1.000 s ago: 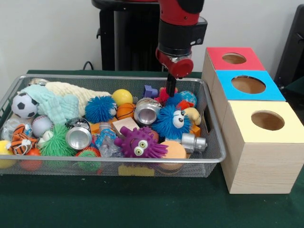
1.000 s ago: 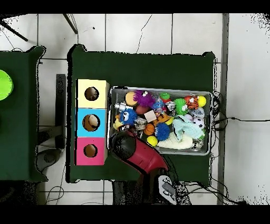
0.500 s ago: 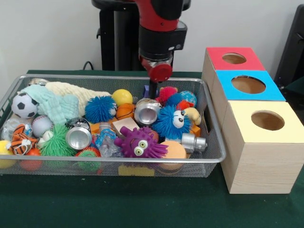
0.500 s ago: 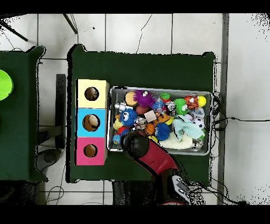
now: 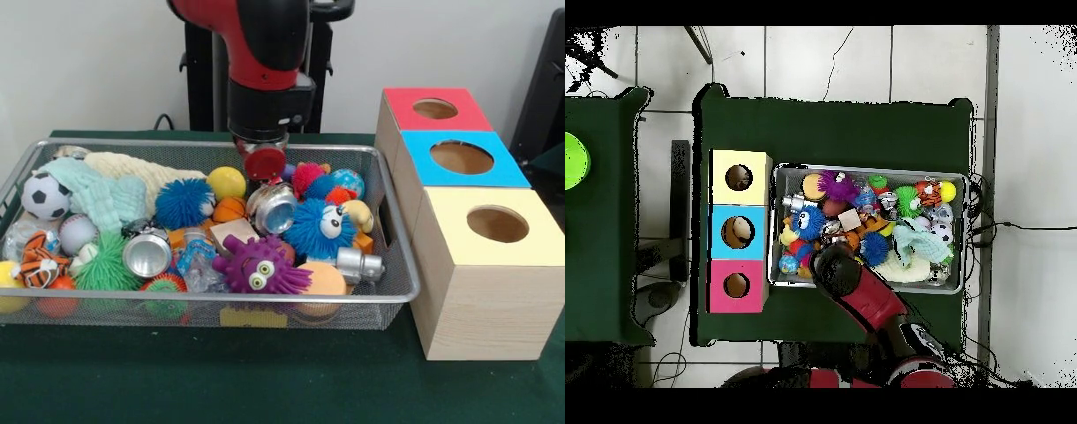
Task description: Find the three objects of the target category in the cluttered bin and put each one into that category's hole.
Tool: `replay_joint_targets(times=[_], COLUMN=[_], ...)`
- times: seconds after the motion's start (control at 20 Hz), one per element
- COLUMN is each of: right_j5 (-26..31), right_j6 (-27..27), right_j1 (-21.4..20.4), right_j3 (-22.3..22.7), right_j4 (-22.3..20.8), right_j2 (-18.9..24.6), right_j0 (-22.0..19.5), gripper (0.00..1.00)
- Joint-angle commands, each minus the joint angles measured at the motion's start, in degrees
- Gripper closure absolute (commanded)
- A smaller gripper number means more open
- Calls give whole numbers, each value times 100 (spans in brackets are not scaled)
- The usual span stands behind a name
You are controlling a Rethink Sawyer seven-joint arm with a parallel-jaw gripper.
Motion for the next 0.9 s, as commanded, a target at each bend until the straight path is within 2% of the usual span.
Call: replay_joint_targets(times=[0.05, 0.2, 0.25, 0.4, 0.5, 0.6, 0.75, 0.9], right_j5=[-425, -546, -429, 405, 962, 1278, 1089, 1188], right_j6=[1139, 1130, 1117, 1101, 1223, 1291, 1401, 1505], right_j1=[591, 799, 772, 465, 227, -14, -217, -320], right_j3=[-368, -697, -803, -1061, -1180, -1128, -956, -965], right_j4=[143, 185, 298, 761, 994, 1020, 1191, 1376], right_j2=[725, 875, 831, 394, -80, -97, 71, 65], right_j0=[-13, -90, -17, 435, 831, 841, 819, 928], gripper=[100, 100, 100, 100, 100, 100, 100, 100])
